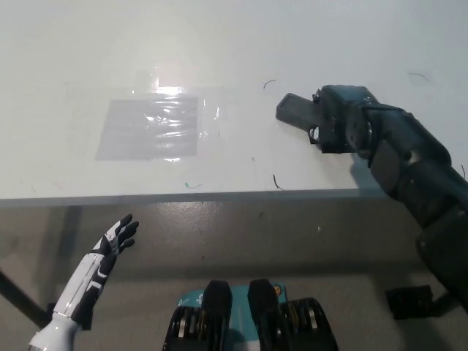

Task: A whiteboard eraser is kept on the black marked spot on the table infront of the robot and the robot uses its right hand to swipe it back and forth on the table twice to clean it

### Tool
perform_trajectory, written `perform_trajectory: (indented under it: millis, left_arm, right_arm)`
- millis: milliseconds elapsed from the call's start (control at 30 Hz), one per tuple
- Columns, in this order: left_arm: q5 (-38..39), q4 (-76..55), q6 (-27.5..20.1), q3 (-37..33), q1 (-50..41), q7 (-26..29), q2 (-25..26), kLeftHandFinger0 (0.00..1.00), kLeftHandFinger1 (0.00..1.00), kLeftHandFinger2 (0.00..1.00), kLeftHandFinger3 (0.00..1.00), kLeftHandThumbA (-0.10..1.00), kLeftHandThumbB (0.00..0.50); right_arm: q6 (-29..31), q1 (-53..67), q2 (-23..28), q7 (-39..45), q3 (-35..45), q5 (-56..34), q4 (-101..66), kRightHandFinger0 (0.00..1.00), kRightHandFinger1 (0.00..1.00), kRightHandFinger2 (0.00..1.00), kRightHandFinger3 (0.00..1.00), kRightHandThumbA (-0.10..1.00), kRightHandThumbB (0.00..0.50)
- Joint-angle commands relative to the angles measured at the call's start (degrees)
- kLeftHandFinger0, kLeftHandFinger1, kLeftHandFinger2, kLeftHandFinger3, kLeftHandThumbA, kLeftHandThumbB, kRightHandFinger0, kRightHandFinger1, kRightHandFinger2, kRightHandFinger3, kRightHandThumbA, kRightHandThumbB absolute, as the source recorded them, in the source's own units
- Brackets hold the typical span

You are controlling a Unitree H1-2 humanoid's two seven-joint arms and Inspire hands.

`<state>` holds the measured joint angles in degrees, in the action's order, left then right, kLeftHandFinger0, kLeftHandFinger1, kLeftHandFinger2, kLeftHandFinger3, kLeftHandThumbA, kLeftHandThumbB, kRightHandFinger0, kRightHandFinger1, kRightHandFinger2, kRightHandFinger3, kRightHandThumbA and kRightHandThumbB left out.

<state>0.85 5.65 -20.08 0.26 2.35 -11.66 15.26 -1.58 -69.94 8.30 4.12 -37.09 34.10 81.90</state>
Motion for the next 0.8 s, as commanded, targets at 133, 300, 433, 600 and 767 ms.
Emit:
perform_trajectory:
  millis: [133, 300, 433, 600, 767]
  left_arm:
    - [-0.9, -2.1, -0.1, 0.2, 1.0, -0.2, 1.4, 1.0, 1.0, 1.0, 1.0, 1.0, 0.465]
    - [-0.8, -2.6, -0.6, -0.2, -0.4, -0.2, 0.6, 1.0, 1.0, 1.0, 1.0, 1.0, 0.448]
    - [-0.2, -2.7, -0.2, 0.1, -1.6, 0.3, -0.1, 1.0, 1.0, 1.0, 1.0, 1.0, 0.458]
    - [-0.1, -2.1, -1.0, 0.2, -3.2, 0.6, -0.9, 1.0, 1.0, 1.0, 1.0, 1.0, 0.462]
    - [0.1, -1.7, -2.9, 0.0, -6.3, 0.5, -1.9, 1.0, 1.0, 1.0, 1.0, 1.0, 0.457]
  right_arm:
    - [2.0, 4.3, 4.4, -1.5, -4.8, 4.8, -0.3, 0.2, 0.33, 0.43, 0.72, 0.18, 0.197]
    - [2.6, 8.2, 7.8, -1.5, -4.9, 3.8, -0.6, 0.1, 0.25, 0.34, 0.49, 0.08, 0.198]
    - [2.1, 10.3, 11.4, -1.1, -3.8, 2.7, -0.4, 0.43, 0.56, 0.71, 0.84, 0.13, 0.194]
    - [1.6, 12.0, 15.7, -0.5, -2.8, 1.9, -0.7, 0.88, 0.92, 0.95, 0.84, 0.12, 0.199]
    - [1.8, 14.3, 19.7, -0.2, -2.1, 1.6, -1.0, 0.31, 0.49, 0.64, 1.0, 0.11, 0.158]
